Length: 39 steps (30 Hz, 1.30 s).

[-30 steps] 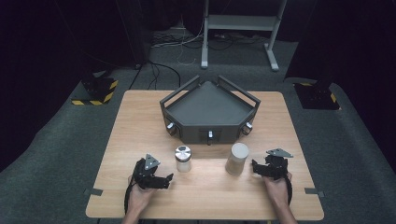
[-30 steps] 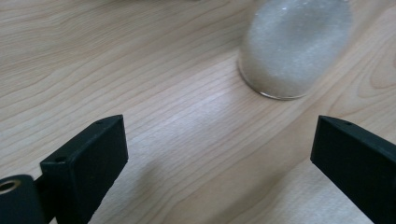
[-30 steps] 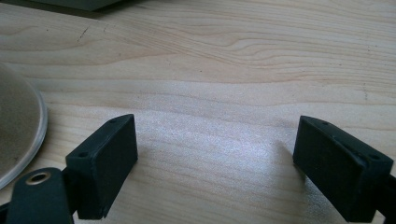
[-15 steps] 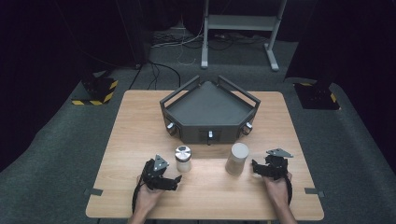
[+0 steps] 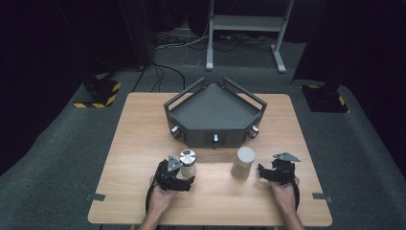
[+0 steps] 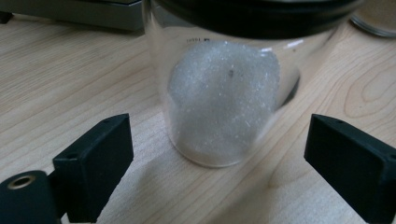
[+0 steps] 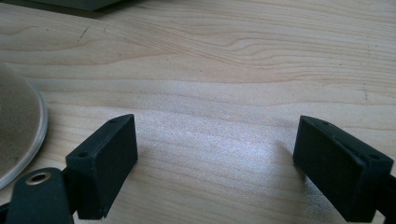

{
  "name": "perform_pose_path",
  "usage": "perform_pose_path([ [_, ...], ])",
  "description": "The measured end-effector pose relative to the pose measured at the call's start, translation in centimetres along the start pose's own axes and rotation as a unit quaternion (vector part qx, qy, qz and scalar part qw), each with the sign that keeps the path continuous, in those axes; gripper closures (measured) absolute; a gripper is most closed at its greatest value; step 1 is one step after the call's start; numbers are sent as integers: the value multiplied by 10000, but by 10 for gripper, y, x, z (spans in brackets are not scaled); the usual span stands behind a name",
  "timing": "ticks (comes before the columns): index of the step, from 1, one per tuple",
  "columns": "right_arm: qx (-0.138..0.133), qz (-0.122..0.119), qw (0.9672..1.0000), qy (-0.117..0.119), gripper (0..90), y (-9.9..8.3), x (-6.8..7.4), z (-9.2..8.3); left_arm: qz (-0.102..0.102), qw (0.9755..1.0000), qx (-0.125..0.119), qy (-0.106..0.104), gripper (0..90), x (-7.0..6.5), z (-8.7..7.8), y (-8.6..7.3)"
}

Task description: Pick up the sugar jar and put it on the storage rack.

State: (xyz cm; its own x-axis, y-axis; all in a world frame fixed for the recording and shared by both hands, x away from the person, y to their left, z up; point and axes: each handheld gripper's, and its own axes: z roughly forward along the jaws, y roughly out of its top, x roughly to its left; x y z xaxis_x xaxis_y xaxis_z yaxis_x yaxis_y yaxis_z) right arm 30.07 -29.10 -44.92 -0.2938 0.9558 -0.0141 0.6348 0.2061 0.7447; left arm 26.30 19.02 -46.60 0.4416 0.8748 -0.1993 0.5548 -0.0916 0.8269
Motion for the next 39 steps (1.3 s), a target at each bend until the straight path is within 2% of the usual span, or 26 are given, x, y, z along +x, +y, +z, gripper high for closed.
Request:
perform_pose_path([
  [1,-1,1,10000,0,132,0,0,0,-77,9999,-87,-76,93,1,1,-2],
  [2,0,-1,10000,1,132,0,0,0,1052,9913,778,-118,97,14,-9,27],
  [5,-1,-1,10000,2,132,0,0,0,1088,9909,780,-118,106,13,-7,28],
  [6,0,0,10000,1,132,0,0,0,16,9999,-55,-92,109,-1,4,1],
  [7,0,0,10000,2,132,0,0,0,1108,9905,807,-110,115,11,-3,30],
  [9,1,-1,10000,2,132,0,0,0,1106,9906,798,-120,124,12,-2,30],
  [11,0,0,10000,2,132,0,0,0,1061,9912,781,-134,132,12,-1,30],
  [12,0,-1,10000,2,132,0,0,0,-3,10000,10,-28,141,-3,9,4],
  [13,1,1,10000,3,132,0,0,0,-654,9965,-503,-109,151,-12,17,-10],
  [15,0,-1,10000,3,132,0,0,0,-589,9972,-450,-102,163,-12,18,-8],
  [18,0,-1,10000,4,132,0,0,0,-665,9965,-507,-88,175,-13,20,-9],
  [20,0,-3,10000,6,132,0,0,0,-597,9971,-467,-72,194,-13,20,-8],
  [39,0,-3,10000,6,132,0,0,0,-627,9968,-493,27,298,-16,24,-5],
])
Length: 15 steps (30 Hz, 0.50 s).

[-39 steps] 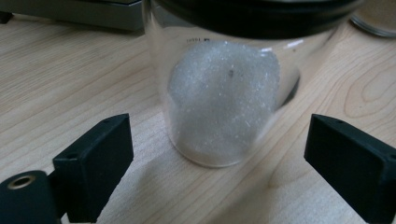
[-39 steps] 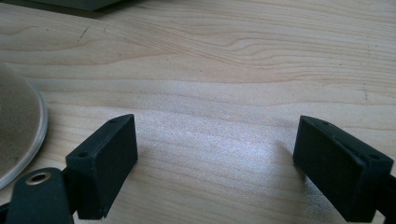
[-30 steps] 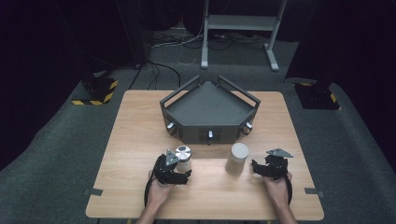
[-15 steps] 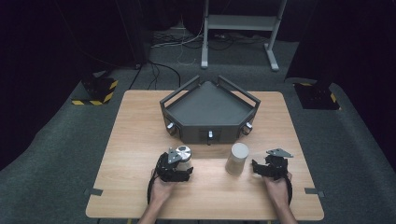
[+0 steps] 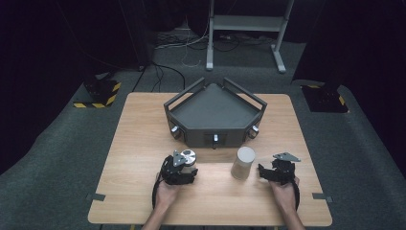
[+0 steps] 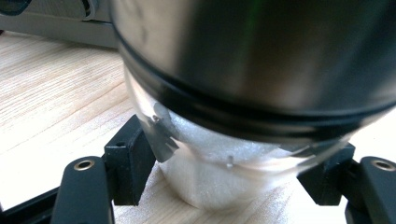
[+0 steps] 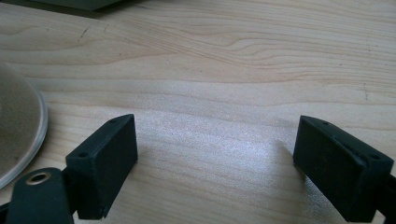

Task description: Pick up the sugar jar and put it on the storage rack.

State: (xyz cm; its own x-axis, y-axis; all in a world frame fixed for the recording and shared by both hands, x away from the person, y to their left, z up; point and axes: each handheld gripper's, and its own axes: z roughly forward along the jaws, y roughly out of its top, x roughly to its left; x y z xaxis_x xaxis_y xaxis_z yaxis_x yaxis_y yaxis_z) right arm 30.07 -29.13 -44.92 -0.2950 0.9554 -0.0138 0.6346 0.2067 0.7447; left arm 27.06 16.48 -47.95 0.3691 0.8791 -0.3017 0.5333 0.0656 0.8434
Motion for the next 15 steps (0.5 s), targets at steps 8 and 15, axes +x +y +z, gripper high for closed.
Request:
perform_pose_path([
  [8,0,-1,10000,-1,132,0,0,0,12,10000,-15,-1,303,0,0,-1],
  [15,0,-1,10000,1,132,0,0,0,97,10000,-20,-1,313,1,-2,0],
])
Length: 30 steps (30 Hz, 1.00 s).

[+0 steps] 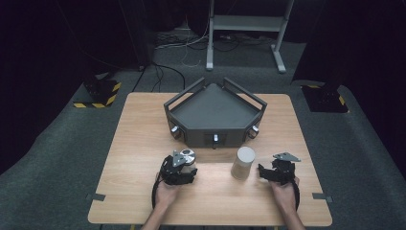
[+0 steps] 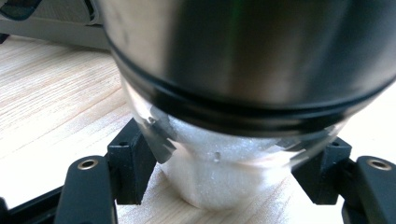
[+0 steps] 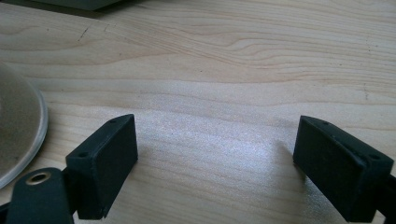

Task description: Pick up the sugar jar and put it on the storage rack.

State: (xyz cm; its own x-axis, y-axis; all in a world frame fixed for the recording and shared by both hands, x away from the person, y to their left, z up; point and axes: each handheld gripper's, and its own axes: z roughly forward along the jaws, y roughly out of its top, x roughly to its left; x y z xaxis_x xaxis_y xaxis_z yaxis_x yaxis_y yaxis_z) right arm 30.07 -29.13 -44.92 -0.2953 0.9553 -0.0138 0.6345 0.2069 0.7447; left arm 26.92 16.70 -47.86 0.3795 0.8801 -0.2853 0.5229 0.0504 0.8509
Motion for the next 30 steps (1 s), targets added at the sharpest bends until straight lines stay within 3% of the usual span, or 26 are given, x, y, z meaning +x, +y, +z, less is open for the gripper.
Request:
perform_pose_path([
  [14,-3,-4,10000,1,131,0,0,0,22,9999,-63,-111,314,-4,-1,4],
  [15,-3,-3,10000,1,131,0,0,0,1535,9828,1014,-164,314,11,-13,45],
  [18,-4,-5,10000,0,131,0,0,0,1564,9822,1013,-228,314,10,-15,50],
  [19,-4,-4,10000,0,131,0,0,0,1725,9776,1177,-261,314,11,-16,58],
  [20,-3,-4,10000,0,131,0,0,0,1631,9808,1042,-254,314,10,-16,55],
  [21,-4,-5,10000,0,131,0,0,0,1707,9780,1164,-295,314,11,-17,62],
  [30,-4,-4,10000,0,131,0,0,0,1801,9753,1194,-450,314,10,-21,84],
])
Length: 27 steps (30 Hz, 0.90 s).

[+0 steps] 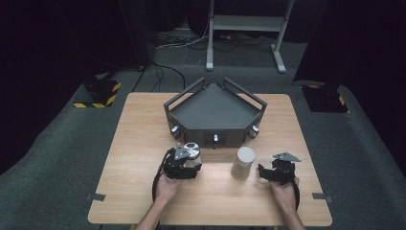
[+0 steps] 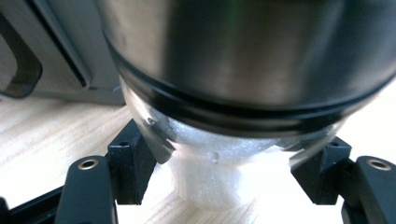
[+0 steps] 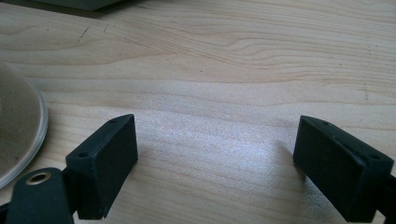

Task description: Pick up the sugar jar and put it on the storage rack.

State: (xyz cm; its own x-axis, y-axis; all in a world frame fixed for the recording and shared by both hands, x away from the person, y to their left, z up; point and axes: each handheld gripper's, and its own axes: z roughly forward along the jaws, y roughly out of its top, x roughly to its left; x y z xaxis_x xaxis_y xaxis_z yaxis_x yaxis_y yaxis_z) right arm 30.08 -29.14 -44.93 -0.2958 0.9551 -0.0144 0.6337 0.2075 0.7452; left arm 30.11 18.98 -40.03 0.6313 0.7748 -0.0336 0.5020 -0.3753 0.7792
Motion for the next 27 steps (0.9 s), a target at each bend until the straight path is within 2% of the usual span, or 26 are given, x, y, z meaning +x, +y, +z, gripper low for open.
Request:
perform_pose_path([
  [7,0,-1,10000,-1,131,0,0,0,-53,9999,-137,-70,314,8,-10,13],
  [13,1,-1,10000,-2,131,0,0,0,-19,9997,-200,-136,314,15,-20,32],
  [23,0,-1,10000,-2,131,0,0,0,134,9992,-243,-271,314,22,-26,59],
  [27,0,-3,10000,-1,131,0,0,0,45,9990,-323,-308,314,27,-27,66],
])
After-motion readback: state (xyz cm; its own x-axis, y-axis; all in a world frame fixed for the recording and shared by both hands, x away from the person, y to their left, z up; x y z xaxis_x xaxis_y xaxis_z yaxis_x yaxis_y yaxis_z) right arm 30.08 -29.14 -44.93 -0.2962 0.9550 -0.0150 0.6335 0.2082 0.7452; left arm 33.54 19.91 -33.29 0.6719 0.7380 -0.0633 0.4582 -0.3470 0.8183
